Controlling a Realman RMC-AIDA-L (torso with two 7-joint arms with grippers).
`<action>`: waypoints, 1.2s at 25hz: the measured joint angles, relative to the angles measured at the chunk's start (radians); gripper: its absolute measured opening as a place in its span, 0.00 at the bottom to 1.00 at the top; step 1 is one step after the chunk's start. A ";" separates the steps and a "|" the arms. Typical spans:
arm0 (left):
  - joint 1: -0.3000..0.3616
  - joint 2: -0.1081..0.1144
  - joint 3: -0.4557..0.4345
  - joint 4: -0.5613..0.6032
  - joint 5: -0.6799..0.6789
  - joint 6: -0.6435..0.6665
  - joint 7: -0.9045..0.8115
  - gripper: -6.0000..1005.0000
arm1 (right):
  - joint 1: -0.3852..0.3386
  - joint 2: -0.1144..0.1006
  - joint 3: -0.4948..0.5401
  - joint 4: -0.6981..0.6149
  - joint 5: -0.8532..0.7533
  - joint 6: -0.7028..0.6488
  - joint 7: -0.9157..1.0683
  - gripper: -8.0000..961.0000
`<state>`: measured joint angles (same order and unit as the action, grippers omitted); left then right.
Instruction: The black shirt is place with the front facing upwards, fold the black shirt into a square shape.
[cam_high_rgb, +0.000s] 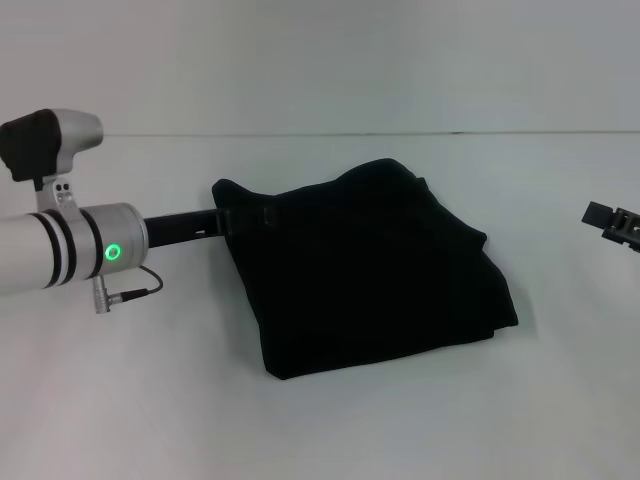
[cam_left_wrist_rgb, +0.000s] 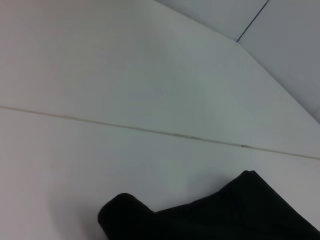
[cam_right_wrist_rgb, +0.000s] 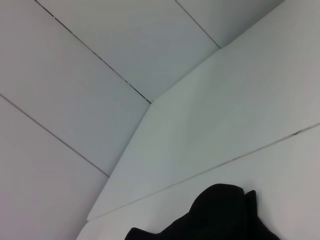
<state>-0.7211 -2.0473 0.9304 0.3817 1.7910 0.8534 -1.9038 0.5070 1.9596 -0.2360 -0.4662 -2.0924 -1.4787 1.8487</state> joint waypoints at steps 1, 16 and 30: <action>-0.004 -0.002 0.003 0.000 0.003 -0.001 0.000 0.86 | 0.001 0.000 0.000 0.000 0.000 0.000 0.000 0.94; -0.109 -0.015 0.036 -0.013 0.045 -0.001 0.005 0.86 | 0.004 -0.001 0.001 0.000 0.000 -0.002 0.000 0.94; -0.144 -0.013 0.065 0.028 0.049 -0.034 0.011 0.86 | 0.010 0.000 -0.004 0.000 0.000 -0.003 -0.011 0.94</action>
<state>-0.8655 -2.0599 0.9958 0.4096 1.8398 0.8193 -1.8929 0.5168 1.9596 -0.2398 -0.4664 -2.0923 -1.4821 1.8373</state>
